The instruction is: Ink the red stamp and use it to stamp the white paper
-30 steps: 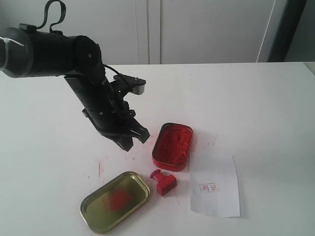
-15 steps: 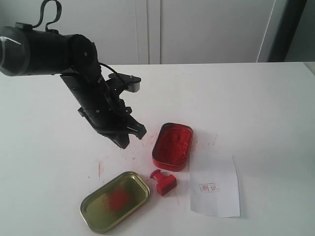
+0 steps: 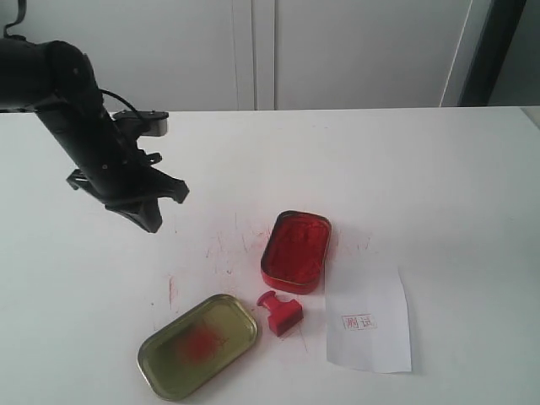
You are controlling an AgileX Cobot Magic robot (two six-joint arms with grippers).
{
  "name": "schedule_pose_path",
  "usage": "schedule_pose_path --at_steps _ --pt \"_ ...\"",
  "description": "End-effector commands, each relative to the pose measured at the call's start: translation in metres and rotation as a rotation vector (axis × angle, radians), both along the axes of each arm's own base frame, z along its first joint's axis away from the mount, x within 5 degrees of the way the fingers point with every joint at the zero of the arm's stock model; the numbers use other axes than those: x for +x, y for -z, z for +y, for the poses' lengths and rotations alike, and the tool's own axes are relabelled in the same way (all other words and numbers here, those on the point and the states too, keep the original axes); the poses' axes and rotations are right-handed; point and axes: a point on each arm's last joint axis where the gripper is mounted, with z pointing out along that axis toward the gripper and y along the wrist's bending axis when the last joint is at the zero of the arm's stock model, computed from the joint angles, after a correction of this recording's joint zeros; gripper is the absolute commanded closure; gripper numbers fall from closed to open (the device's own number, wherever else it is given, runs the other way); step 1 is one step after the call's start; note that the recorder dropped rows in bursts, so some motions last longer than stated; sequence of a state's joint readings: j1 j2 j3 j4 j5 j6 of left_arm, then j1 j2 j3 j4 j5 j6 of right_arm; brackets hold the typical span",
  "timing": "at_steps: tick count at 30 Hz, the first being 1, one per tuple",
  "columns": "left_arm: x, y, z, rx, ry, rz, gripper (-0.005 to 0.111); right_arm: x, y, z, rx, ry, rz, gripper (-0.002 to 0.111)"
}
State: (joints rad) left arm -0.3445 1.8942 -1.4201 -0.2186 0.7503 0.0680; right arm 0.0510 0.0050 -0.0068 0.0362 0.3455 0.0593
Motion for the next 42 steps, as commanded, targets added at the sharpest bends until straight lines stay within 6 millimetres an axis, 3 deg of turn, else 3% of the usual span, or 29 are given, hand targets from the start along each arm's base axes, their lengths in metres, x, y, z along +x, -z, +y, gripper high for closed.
schedule_pose_path --at_steps 1,9,19,28,42 --pt "0.004 -0.006 0.027 -0.006 -0.071 0.041 0.107 0.0 0.002 0.0 -0.006 0.001 0.0 0.108" --pt "0.007 -0.014 0.071 -0.001 -0.171 0.076 0.107 0.0 0.002 0.0 -0.006 0.001 0.0 0.108" --pt "-0.009 -0.019 0.094 0.005 -0.213 0.115 0.107 0.0 0.002 0.0 -0.006 0.001 0.0 0.108" --pt "-0.043 -0.032 0.098 -0.002 -0.23 0.05 0.107 0.0 0.002 0.0 -0.006 0.001 0.0 0.108" --pt "-0.126 -0.071 0.107 -0.039 -0.244 -0.157 0.107 0.0 0.002 0.0 -0.006 0.001 0.0 0.108"
